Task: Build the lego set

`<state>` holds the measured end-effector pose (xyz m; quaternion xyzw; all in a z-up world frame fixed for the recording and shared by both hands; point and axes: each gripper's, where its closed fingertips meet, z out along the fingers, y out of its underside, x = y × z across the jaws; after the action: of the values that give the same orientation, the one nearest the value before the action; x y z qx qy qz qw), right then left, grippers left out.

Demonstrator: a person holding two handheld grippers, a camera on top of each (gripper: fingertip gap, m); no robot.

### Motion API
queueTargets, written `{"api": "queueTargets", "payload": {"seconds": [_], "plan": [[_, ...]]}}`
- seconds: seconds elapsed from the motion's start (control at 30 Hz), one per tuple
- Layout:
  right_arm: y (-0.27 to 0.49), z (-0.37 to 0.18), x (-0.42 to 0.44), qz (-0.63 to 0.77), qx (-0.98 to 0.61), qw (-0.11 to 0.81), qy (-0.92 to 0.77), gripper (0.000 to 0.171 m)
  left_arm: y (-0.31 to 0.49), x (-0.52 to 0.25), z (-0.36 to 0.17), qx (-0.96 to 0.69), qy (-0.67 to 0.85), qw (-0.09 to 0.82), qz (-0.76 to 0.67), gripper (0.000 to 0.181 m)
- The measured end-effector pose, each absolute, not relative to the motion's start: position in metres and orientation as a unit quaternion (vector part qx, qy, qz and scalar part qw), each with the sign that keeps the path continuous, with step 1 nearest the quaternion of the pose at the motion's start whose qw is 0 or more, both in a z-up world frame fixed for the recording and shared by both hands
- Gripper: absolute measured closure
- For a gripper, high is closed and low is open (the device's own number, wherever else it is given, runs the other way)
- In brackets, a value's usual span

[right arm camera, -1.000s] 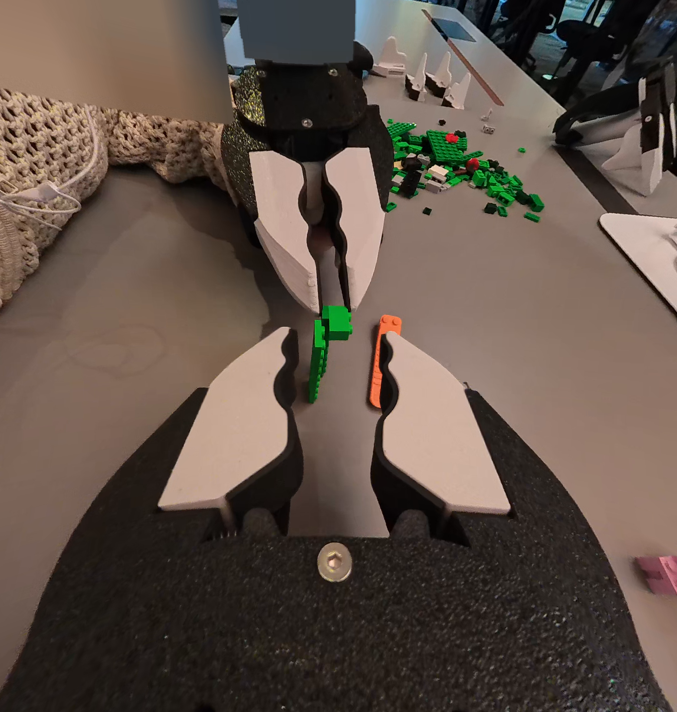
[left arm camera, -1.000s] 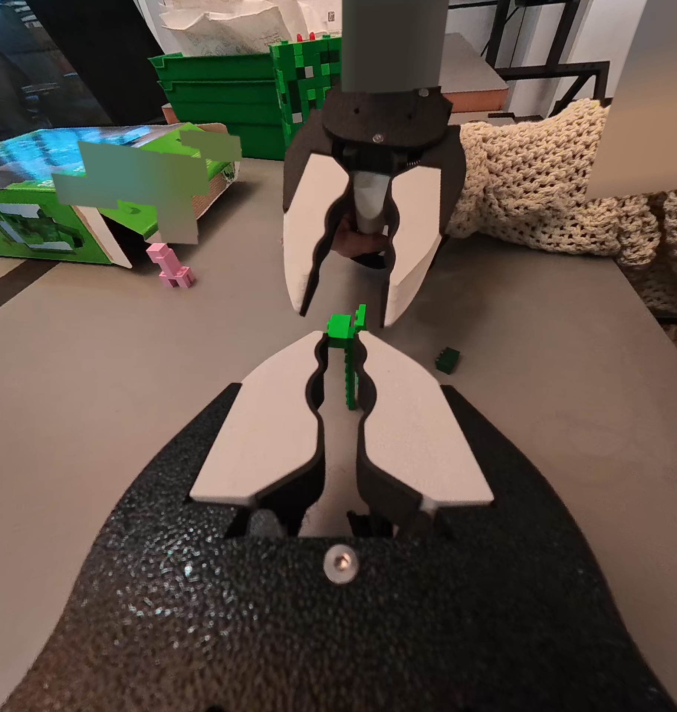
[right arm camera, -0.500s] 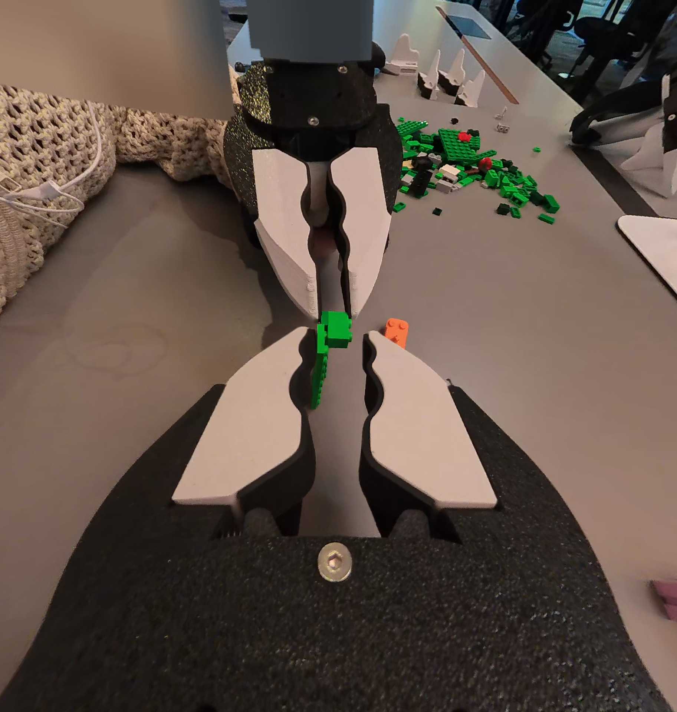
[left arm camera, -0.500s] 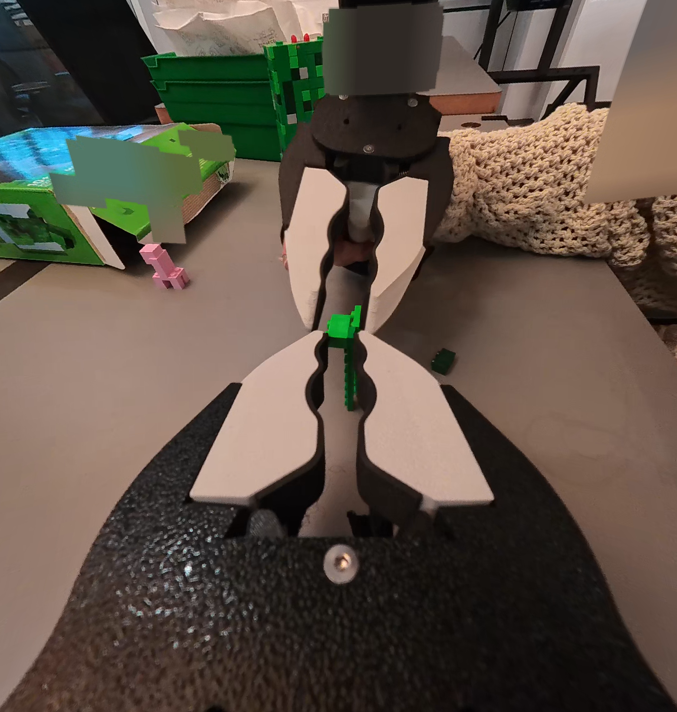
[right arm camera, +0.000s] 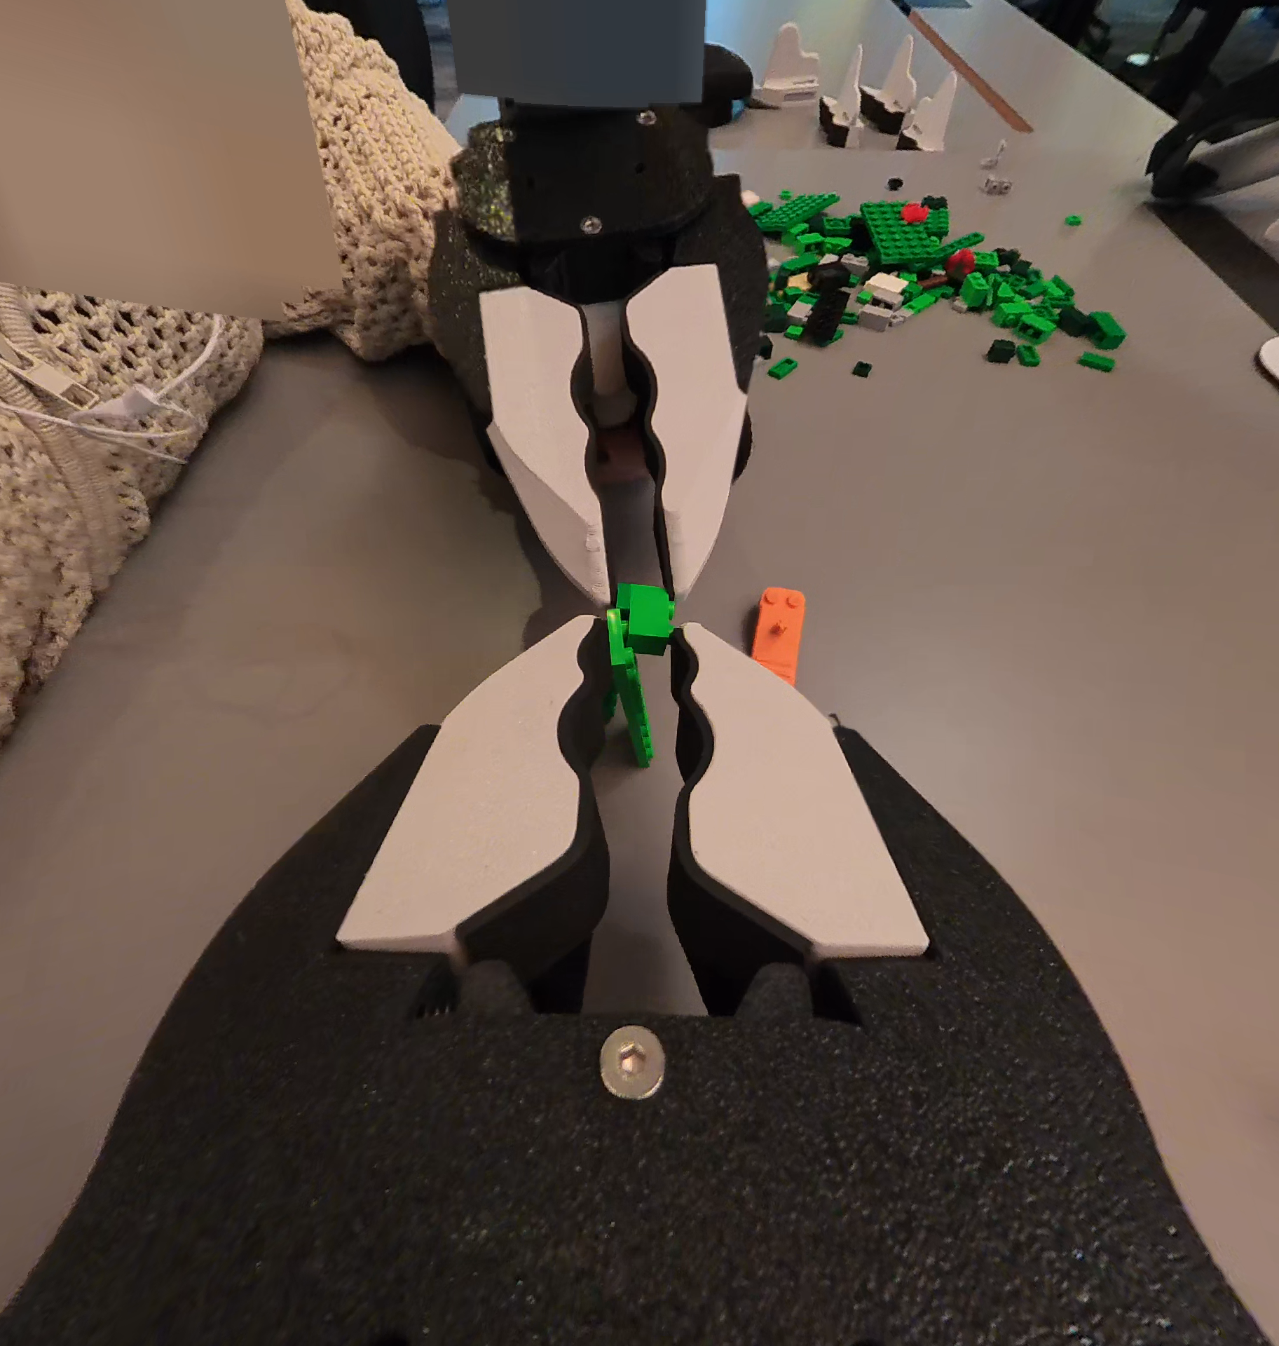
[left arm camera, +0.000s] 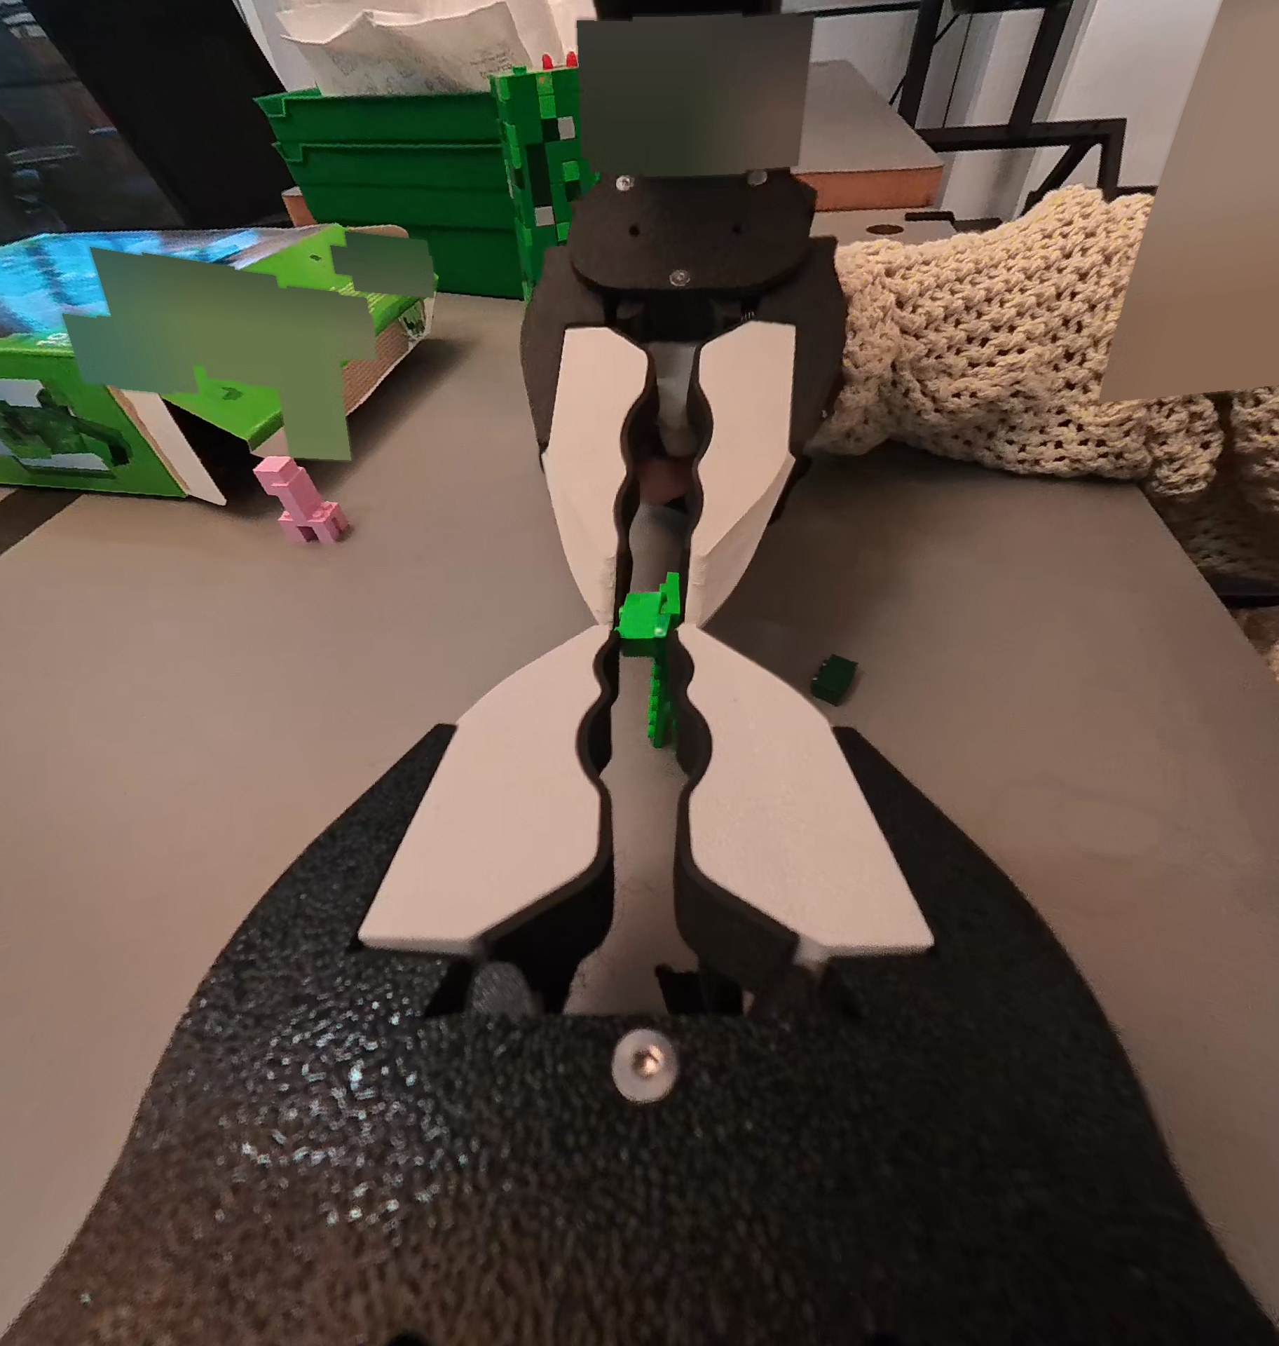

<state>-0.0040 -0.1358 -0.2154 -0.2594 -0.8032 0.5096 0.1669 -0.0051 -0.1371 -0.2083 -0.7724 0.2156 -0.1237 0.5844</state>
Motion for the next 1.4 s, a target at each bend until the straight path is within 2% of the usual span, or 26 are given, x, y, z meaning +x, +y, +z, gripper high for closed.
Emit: {"api": "queueTargets", "payload": {"seconds": [0.77, 1.17, 1.4], "plan": [[-0.141, -0.216, 0.007, 0.517, -0.341, 0.095, -0.780, 0.157, -0.141, 0.004, -0.209, -0.742, 0.303, 0.597, -0.033, 0.169], [-0.145, -0.216, 0.015, 0.502, -0.283, 0.168, -0.800, 0.157, -0.145, 0.015, -0.207, -0.733, 0.302, 0.604, -0.077, 0.169], [-0.133, -0.200, 0.005, 0.534, -0.267, 0.248, -0.763, 0.157, -0.145, 0.001, -0.189, -0.700, 0.268, 0.662, -0.028, 0.165]]}}
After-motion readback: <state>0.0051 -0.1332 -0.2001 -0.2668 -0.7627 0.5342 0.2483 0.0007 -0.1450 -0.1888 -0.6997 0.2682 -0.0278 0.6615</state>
